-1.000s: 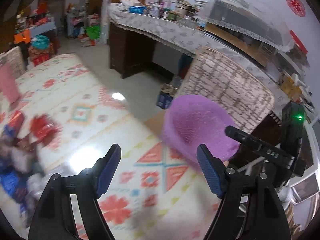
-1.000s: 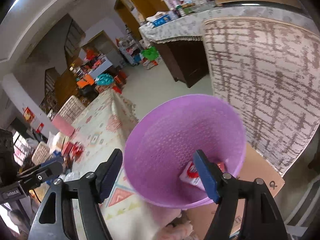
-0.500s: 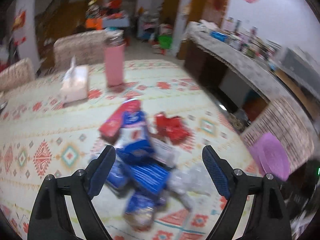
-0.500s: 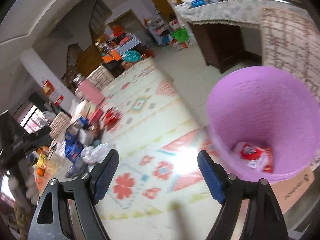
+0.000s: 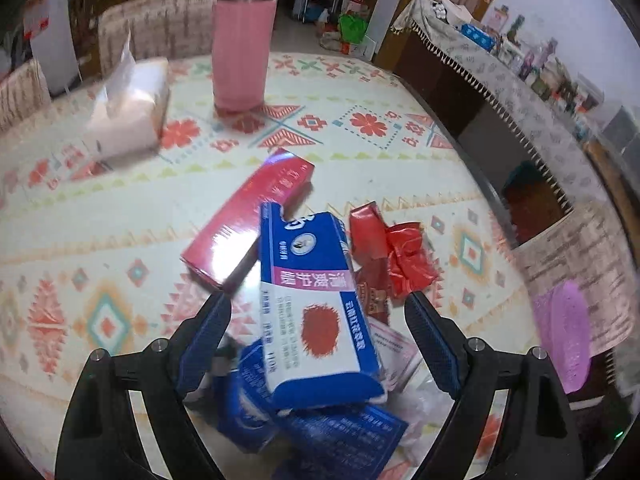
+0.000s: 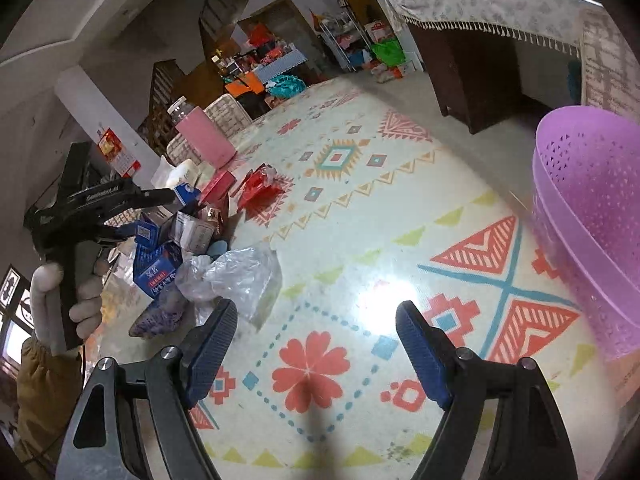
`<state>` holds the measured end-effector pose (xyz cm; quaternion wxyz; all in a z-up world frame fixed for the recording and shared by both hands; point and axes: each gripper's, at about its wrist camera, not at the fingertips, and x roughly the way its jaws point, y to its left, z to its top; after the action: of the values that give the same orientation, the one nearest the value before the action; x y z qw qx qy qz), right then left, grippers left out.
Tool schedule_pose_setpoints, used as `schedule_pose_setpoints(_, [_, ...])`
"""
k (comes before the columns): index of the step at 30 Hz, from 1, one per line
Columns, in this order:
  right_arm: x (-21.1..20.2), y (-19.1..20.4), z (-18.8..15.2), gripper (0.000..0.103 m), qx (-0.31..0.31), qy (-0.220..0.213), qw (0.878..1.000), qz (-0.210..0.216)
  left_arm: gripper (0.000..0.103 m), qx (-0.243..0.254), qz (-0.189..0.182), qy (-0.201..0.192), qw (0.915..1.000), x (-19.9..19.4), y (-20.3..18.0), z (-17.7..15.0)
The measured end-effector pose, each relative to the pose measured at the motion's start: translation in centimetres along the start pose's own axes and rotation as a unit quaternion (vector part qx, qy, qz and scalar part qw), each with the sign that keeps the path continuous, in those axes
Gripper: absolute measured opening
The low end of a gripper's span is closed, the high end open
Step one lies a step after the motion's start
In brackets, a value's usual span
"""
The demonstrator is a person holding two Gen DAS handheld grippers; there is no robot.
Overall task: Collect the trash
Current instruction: 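Grasp the blue toothpaste box with the left tool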
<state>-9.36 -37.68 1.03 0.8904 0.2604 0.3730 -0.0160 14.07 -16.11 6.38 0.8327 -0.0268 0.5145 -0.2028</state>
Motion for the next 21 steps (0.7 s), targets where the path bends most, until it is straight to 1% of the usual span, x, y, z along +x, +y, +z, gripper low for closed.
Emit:
schedule_pose_setpoints(1, [0.1, 0.0, 0.0, 0.086, -0.001, 0.002, 1.0, 0.0, 0.086, -0.008, -0.012, 0.0, 0.9999, 0.0, 0.2, 0.0])
schedule_pose_setpoints(2, [0.1, 0.1, 0.0, 0.086, -0.003, 0.002, 1.0, 0.0, 0.072, -0.014, -0.025, -0.001, 0.9996, -0.1, 0.4, -0.2])
schedule_pose_setpoints(3, [0.1, 0.1, 0.0, 0.086, -0.005, 0.001, 1.0, 0.001, 0.046, -0.016, -0.03, 0.002, 0.9994, -0.1, 0.3, -0.2])
schedule_pose_setpoints(4, [0.1, 0.2, 0.0, 0.086, -0.007, 0.001, 1.0, 0.0, 0.046, -0.017, -0.033, 0.011, 0.9992, -0.1, 0.4, -0.3])
schedule_pose_setpoints(5, [0.0, 0.2, -0.1, 0.086, -0.008, 0.001, 1.0, 0.0, 0.046, -0.021, -0.04, 0.012, 0.9989, -0.3, 0.5, -0.6])
schedule_pose_setpoints(9, [0.1, 0.3, -0.1, 0.086, -0.011, 0.002, 1.0, 0.003, 0.045, -0.008, -0.035, -0.014, 0.9992, -2.5, 0.1, -2.0])
schedule_pose_setpoints(12, [0.1, 0.3, -0.2, 0.087, -0.012, 0.003, 1.0, 0.005, 0.045, -0.011, -0.038, -0.045, 0.9982, -5.4, 0.4, -3.6])
schedule_pose_setpoints(14, [0.1, 0.4, -0.2, 0.087, -0.013, 0.005, 1.0, 0.005, 0.045, -0.011, -0.048, -0.074, 0.9961, -7.7, 0.8, -5.0])
schedule_pose_setpoints(17, [0.4, 0.6, -0.3, 0.088, -0.019, 0.01, 1.0, 0.002, 0.045, -0.007, -0.057, -0.108, 0.9925, -10.0, 1.4, -7.0])
schedule_pose_setpoints(19, [0.6, 0.9, -0.3, 0.088, -0.027, 0.015, 1.0, -0.002, 0.046, -0.002, -0.047, -0.124, 0.9912, -10.7, 1.8, -7.9])
schedule_pose_setpoints(21, [1.0, 1.5, -0.3, 0.088, -0.038, 0.021, 0.999, -0.017, 0.046, 0.006, -0.03, -0.14, 0.9896, -11.1, 2.4, -8.8])
